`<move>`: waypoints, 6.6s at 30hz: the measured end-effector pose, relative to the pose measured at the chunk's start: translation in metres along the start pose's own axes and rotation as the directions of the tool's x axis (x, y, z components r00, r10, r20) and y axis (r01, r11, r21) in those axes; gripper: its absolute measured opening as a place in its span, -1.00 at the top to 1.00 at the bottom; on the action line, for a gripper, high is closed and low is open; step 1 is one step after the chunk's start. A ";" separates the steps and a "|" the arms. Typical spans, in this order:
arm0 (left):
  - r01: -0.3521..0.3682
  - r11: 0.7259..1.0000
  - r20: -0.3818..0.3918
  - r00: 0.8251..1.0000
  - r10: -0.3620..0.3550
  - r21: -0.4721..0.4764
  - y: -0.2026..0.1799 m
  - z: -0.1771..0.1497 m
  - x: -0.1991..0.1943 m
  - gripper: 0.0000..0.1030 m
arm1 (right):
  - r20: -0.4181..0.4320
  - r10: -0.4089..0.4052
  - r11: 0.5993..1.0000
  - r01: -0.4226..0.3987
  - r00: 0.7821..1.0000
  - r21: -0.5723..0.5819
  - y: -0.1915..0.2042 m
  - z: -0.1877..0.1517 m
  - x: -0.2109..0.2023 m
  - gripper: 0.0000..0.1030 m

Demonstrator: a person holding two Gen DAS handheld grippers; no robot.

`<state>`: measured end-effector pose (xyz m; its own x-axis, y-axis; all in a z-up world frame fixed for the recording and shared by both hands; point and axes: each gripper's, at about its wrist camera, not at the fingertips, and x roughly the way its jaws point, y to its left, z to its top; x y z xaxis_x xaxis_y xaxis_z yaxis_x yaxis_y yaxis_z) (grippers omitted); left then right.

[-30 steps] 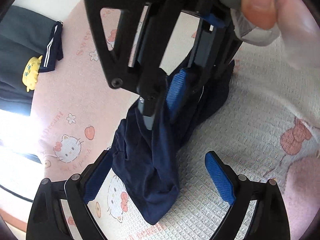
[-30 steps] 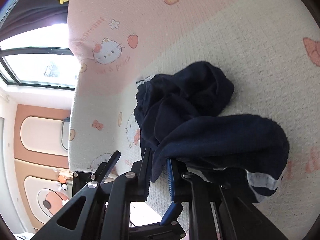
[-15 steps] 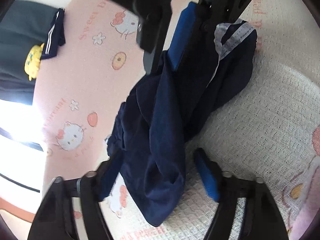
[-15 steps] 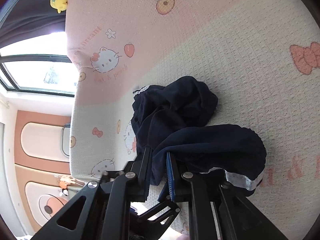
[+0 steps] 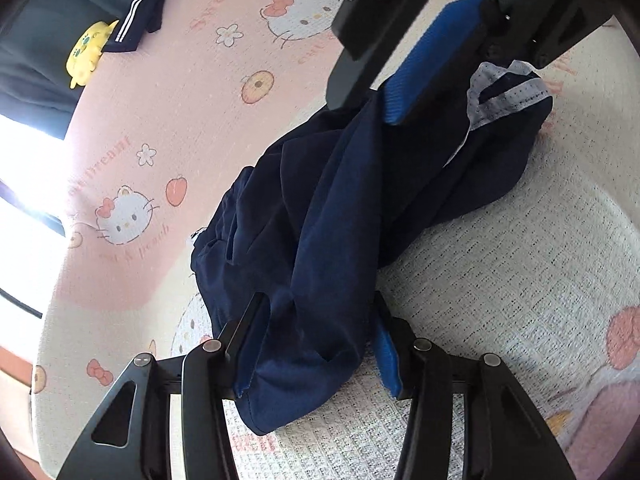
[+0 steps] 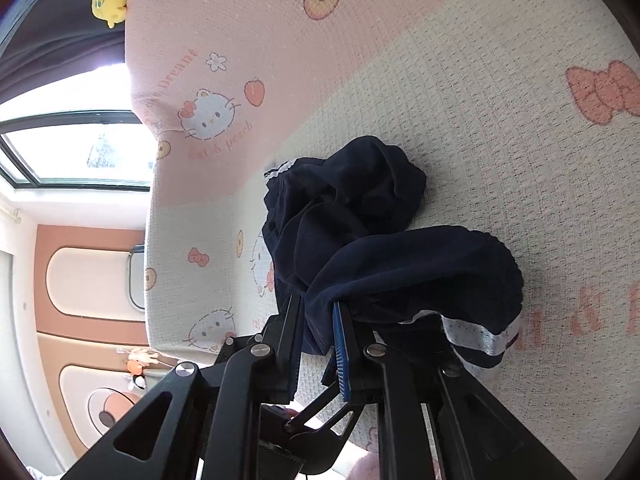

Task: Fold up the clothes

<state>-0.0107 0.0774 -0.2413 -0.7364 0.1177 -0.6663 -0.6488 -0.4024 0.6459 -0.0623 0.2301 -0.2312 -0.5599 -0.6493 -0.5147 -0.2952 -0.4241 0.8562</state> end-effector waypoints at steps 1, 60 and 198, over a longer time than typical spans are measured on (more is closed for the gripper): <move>-0.007 1.000 0.000 1.000 0.007 0.018 -0.003 0.001 -0.002 0.12 | 0.000 -0.005 1.000 0.005 1.000 0.004 -0.001 0.001 0.000 0.73; 0.441 0.845 -0.096 0.868 -0.487 -0.303 0.188 0.071 0.117 0.88 | 0.180 -0.521 0.787 0.551 0.835 -0.278 0.008 -0.012 -0.004 0.20; 0.531 0.303 0.155 0.654 -0.740 -0.791 0.229 -0.010 0.105 0.85 | 0.258 -0.411 0.797 0.482 0.875 -0.364 0.051 0.008 -0.010 -0.06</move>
<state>-0.2347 -0.0116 -0.1678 -0.0313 0.5159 -0.8561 -0.4357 -0.7779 -0.4528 -0.0775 0.2200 -0.1825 -0.5681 -0.2309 -0.7899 -0.2229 -0.8808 0.4177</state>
